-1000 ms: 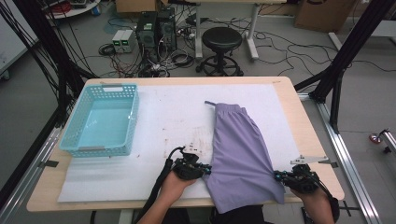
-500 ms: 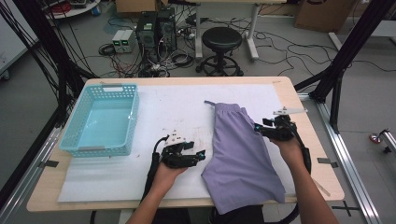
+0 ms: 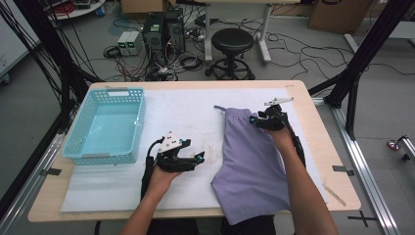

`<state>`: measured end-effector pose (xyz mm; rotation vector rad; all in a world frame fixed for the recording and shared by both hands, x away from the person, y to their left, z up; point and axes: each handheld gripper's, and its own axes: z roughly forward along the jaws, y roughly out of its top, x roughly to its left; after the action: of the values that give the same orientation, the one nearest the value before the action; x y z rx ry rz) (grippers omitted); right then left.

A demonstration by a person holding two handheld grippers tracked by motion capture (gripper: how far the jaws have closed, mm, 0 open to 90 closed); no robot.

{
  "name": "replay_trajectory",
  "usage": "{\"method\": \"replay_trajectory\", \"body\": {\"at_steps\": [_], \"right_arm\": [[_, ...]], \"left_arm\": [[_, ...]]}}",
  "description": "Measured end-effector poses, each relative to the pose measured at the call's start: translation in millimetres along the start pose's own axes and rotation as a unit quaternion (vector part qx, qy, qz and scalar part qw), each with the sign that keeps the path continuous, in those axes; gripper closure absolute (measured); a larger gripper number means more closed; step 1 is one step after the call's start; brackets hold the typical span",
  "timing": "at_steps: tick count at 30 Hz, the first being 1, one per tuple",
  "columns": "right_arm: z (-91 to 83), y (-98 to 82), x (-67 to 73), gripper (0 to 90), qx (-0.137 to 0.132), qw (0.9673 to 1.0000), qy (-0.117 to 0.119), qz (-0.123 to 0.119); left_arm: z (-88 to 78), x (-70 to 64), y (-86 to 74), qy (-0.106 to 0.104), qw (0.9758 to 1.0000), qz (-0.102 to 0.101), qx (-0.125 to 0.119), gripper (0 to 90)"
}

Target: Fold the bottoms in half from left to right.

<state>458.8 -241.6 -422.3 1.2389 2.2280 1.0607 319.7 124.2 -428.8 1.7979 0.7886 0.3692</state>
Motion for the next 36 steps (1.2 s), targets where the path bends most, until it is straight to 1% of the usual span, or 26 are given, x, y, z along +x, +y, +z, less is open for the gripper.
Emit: {"method": "replay_trajectory", "body": {"at_steps": [1, 2, 3, 5, 6, 7, 9, 11, 12, 13, 15, 16, 19, 20, 21, 22, 23, 24, 25, 26, 27, 29, 30, 32, 34, 36], "right_arm": [[1.9, 0.8, 0.0, 58.2, -0.001, 1.0, -0.002, 0.001], [3.4, 1.0, -0.1, 64.0, 0.002, 1.0, -0.002, 0.004], [4.4, 0.6, -0.7, 73.2, 0.005, 1.0, 0.0, 0.005], [5.7, -1.3, -0.5, 88.1, 0.019, 0.9996, 0.016, 0.011], [5.4, -1.6, -0.2, 90.0, 0.023, 0.9994, 0.023, 0.012], [3.1, -1.1, 0.7, 90.0, 0.024, 0.9995, 0.016, 0.009], [-4.9, 0.8, -0.3, 90.0, 0.008, 0.9999, 0.01, 0.01], [-14.2, 2.0, -3.2, 90.0, -0.003, 0.9999, -0.011, 0.012], [-17.4, 1.8, -5.1, 90.0, 0.001, 0.9996, -0.024, 0.013], [-19.3, 0.7, -7.2, 90.0, 0.013, 0.9992, -0.035, 0.013], [-20.1, -4.0, -11.5, 90.0, 0.029, 0.9979, -0.053, 0.023], [-19.1, -6.9, -13.5, 90.0, 0.038, 0.9971, -0.059, 0.029], [-12.9, -14.8, -16.6, 89.8, 0.062, 0.9954, -0.063, 0.037], [-11.9, -15.6, -16.4, 88.0, 0.064, 0.9953, -0.063, 0.036], [-12.6, -14.6, -14.7, 81.6, 0.063, 0.9949, -0.071, 0.034], [-14.3, -12.8, -13.2, 71.3, 0.05, 0.9953, -0.074, 0.036], [-16.7, -10.1, -11.0, 65.4, 0.034, 0.9958, -0.074, 0.042], [-18.9, -5.8, -8.1, 62.2, 0.018, 0.9966, -0.067, 0.045], [-20.4, -0.4, -3.5, 58.1, 0.005, 0.9975, -0.06, 0.038], [-20.6, 5.1, 1.8, 56.9, -0.009, 0.9984, -0.049, 0.027], [-19.4, 10.6, 8.1, 56.6, -0.022, 0.9991, -0.029, 0.021], [-11.2, 21.1, 21.3, 54.5, -0.03, 0.9994, 0.011, 0.011], [-4.8, 25.3, 27.6, 54.5, -0.027, 0.9993, 0.027, 0.007], [10.5, 30.3, 38.7, 54.9, -0.014, 0.9991, 0.039, 0.006], [26.3, 30.9, 45.5, 56.5, -0.002, 0.9993, 0.037, 0.009], [39.9, 27.3, 47.1, 56.5, 0.022, 0.9994, 0.025, 0.012]], "left_arm": [[-1.4, 0.8, 0.6, 0.0, 1.0, 0.002, -0.003, 27.7], [-2.6, 1.8, 1.2, 0.001, 1.0, 0.004, -0.004, 27.8], [-3.8, 2.9, 1.4, 0.003, 1.0, 0.005, -0.004, 27.8], [-5.4, 5.2, 1.5, 0.007, 1.0, 0.0, -0.002, 27.9], [-5.7, 5.6, 1.4, 0.009, 1.0, -0.004, -0.003, 27.9], [-6.2, 5.9, 1.4, 0.01, 1.0, -0.003, -0.001, 27.9], [-6.4, 5.6, 1.0, 0.009, 1.0, -0.002, 0.001, 27.9], [-5.4, 5.3, 0.4, 0.008, 0.9999, -0.004, 0.005, 27.9], [-4.8, 5.5, 0.2, 0.007, 0.9999, -0.005, 0.006, 27.9], [-4.2, 5.3, 0.1, 0.007, 0.9999, -0.005, 0.007, 27.9], [-3.4, 4.5, 0.0, 0.006, 0.9999, -0.009, 0.007, 27.9], [-3.2, 4.3, -0.2, 0.005, 0.9999, -0.009, 0.007, 27.9], [-3.5, 4.2, -0.7, 0.005, 0.9999, -0.01, 0.009, 27.9], [-4.1, 4.4, -0.8, 0.007, 0.9999, -0.012, 0.009, 27.9], [-4.8, 5.0, -0.8, 0.007, 0.9999, -0.012, 0.009, 27.9], [-5.4, 5.6, -1.0, 0.009, 0.9998, -0.014, 0.006, 27.9], [-6.1, 6.4, -1.1, 0.01, 0.9998, -0.016, 0.006, 27.9], [-6.6, 7.4, -1.3, 0.011, 0.9998, -0.018, 0.005, 27.9], [-6.6, 8.1, -1.5, 0.011, 0.9997, -0.02, 0.005, 27.9], [-6.4, 8.2, -1.7, 0.012, 0.9996, -0.024, 0.004, 27.9], [-6.2, 8.2, -1.9, 0.012, 0.9996, -0.024, 0.005, 27.9], [-5.6, 7.2, -2.3, 0.01, 0.9996, -0.025, 0.005, 27.9], [-5.5, 6.6, -2.4, 0.008, 0.9996, -0.026, 0.006, 27.9], [-5.2, 6.0, -2.8, 0.006, 0.9996, -0.026, 0.006, 27.9], [-5.2, 5.2, -3.6, 0.004, 0.9996, -0.028, 0.007, 28.0], [-5.2, 4.7, -4.8, 0.002, 0.9996, -0.027, 0.01, 28.1]]}}
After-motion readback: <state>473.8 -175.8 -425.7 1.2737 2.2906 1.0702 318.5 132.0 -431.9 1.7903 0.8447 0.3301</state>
